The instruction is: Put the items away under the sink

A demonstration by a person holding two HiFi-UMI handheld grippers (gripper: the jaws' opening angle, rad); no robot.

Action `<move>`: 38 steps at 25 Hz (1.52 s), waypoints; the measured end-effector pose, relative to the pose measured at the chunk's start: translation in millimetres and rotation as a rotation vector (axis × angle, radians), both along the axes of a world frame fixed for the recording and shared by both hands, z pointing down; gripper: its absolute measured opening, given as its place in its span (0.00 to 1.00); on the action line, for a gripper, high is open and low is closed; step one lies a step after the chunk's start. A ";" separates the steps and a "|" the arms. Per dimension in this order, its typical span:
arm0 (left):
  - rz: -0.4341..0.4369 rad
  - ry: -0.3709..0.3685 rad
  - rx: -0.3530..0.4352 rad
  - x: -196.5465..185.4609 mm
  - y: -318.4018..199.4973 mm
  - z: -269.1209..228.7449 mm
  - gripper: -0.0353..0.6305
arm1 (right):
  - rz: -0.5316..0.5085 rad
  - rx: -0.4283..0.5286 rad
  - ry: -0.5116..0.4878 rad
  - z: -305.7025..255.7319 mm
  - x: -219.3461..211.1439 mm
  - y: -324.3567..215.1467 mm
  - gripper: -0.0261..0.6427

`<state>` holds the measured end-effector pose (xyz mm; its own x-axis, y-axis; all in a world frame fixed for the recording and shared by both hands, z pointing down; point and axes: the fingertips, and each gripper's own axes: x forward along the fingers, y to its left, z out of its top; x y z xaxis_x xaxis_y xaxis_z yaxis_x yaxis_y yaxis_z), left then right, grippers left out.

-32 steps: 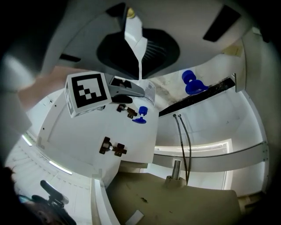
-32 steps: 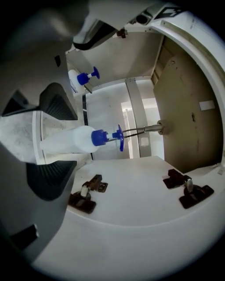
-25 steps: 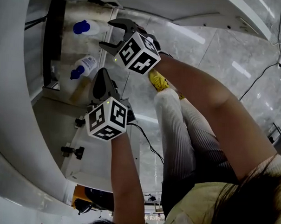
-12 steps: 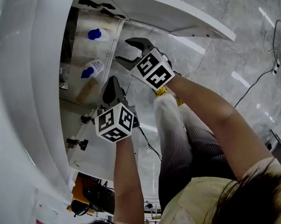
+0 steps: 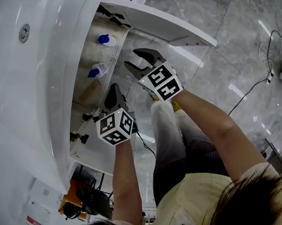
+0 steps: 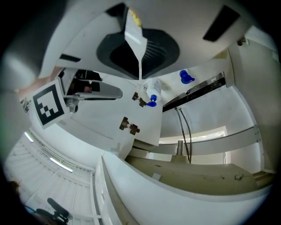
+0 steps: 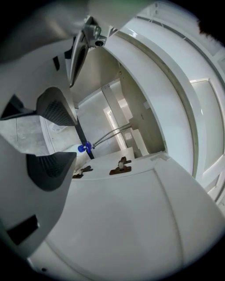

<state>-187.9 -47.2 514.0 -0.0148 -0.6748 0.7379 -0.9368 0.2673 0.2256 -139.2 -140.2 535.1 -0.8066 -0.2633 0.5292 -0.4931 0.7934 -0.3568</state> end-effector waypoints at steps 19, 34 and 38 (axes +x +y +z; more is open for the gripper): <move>-0.097 0.038 0.040 14.9 13.0 -60.8 0.12 | 0.043 -0.062 -0.015 -80.6 45.5 34.1 0.17; -0.146 0.047 0.054 26.7 39.7 -76.6 0.12 | 0.062 -0.124 -0.015 -92.5 56.9 52.0 0.11; -0.158 0.054 0.044 24.9 47.6 -74.3 0.12 | 0.067 -0.135 -0.005 -89.3 58.6 58.7 0.09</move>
<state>-162.9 0.4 439.7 -0.0847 -0.6991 0.7100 -0.8701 0.3991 0.2892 -80.6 -81.5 445.8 -0.7924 -0.2432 0.5595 -0.5414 0.7031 -0.4610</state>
